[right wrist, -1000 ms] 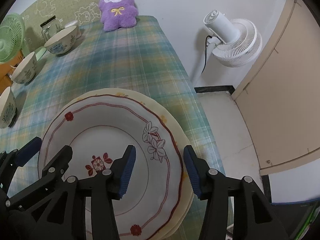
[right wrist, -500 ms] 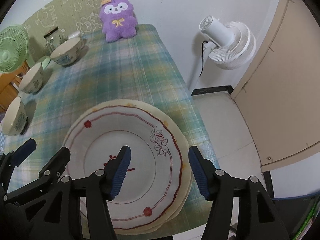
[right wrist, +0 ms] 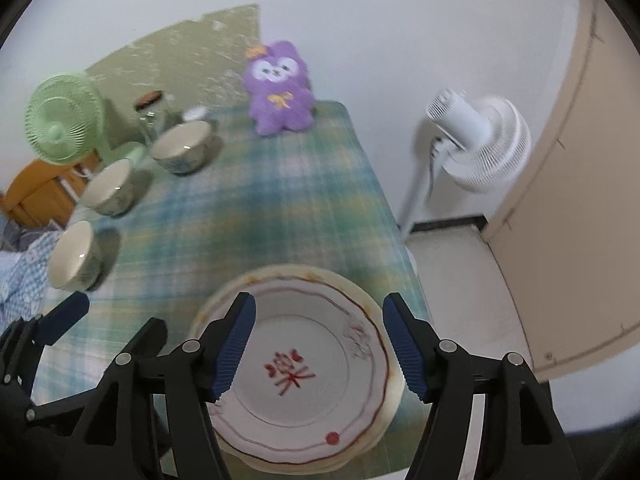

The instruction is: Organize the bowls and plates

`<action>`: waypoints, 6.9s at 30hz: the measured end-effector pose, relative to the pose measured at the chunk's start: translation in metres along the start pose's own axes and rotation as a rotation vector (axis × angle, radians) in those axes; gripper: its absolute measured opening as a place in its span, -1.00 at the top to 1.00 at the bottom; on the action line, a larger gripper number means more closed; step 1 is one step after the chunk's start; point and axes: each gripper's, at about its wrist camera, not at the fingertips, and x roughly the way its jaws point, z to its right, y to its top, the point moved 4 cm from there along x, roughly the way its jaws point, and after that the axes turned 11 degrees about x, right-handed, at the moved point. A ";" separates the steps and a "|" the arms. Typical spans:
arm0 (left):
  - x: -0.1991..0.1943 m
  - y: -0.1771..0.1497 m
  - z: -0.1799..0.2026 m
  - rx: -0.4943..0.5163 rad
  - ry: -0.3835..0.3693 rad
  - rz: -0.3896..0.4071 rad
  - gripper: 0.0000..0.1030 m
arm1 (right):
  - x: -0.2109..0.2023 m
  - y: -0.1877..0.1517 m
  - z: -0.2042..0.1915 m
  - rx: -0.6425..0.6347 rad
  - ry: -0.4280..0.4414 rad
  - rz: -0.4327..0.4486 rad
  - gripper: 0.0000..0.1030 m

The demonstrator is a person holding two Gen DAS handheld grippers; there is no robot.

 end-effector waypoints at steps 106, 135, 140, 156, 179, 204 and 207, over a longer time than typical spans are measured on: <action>0.125 -0.068 -0.298 -0.114 0.065 -0.103 0.65 | 0.141 -0.033 -0.330 -0.063 0.094 -0.052 0.67; 0.097 -0.069 -0.264 -0.098 0.029 -0.097 0.78 | 0.105 -0.037 -0.294 -0.049 0.055 -0.035 0.75; 0.084 -0.072 -0.247 -0.112 0.030 -0.101 0.78 | 0.092 -0.040 -0.277 -0.055 0.061 -0.028 0.75; 0.058 -0.088 -0.182 -0.130 0.037 -0.108 0.78 | 0.065 -0.062 -0.209 -0.070 0.050 -0.047 0.75; 0.060 -0.104 -0.126 -0.144 0.071 -0.118 0.78 | 0.072 -0.079 -0.153 -0.091 0.058 -0.068 0.75; 0.053 -0.109 -0.111 -0.136 0.090 -0.150 0.34 | 0.067 -0.087 -0.147 -0.139 0.087 -0.116 0.74; 0.049 -0.105 -0.108 -0.129 0.092 -0.141 0.20 | 0.063 -0.084 -0.146 -0.149 0.088 -0.118 0.74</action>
